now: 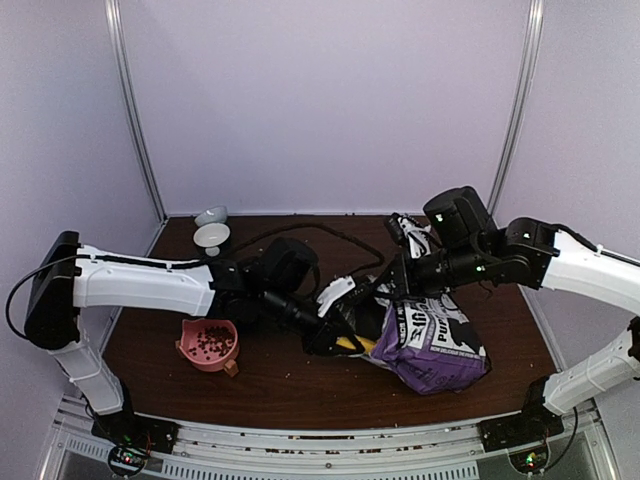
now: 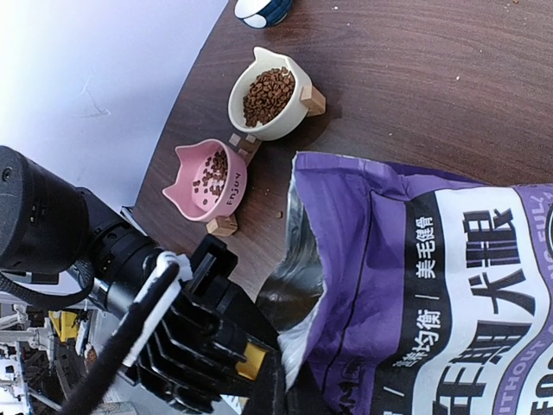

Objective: Serve the pet food

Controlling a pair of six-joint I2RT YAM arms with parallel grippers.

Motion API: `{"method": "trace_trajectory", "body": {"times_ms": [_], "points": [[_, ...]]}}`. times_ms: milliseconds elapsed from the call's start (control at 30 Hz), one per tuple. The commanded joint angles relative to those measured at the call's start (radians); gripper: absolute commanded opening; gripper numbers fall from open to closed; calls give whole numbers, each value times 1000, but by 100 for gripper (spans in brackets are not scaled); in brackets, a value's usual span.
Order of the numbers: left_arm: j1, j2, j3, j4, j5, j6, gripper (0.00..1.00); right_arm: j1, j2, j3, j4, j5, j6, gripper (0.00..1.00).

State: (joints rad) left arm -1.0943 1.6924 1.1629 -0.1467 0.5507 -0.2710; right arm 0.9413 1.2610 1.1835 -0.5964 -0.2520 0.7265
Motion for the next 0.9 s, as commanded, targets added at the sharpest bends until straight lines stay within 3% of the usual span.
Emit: {"method": "trace_trajectory", "body": {"times_ms": [0,467,867], "points": [[-23,-47,-63,26,166,-129,0,-26,-45,1,156,104,11,0],[87,-211,-148,129,88,-543,0,-26,-61,-10,153,117,21,0],[188,-363,-300,351,58,-859,0,-26,-58,-10,165,113,24,0]]}}
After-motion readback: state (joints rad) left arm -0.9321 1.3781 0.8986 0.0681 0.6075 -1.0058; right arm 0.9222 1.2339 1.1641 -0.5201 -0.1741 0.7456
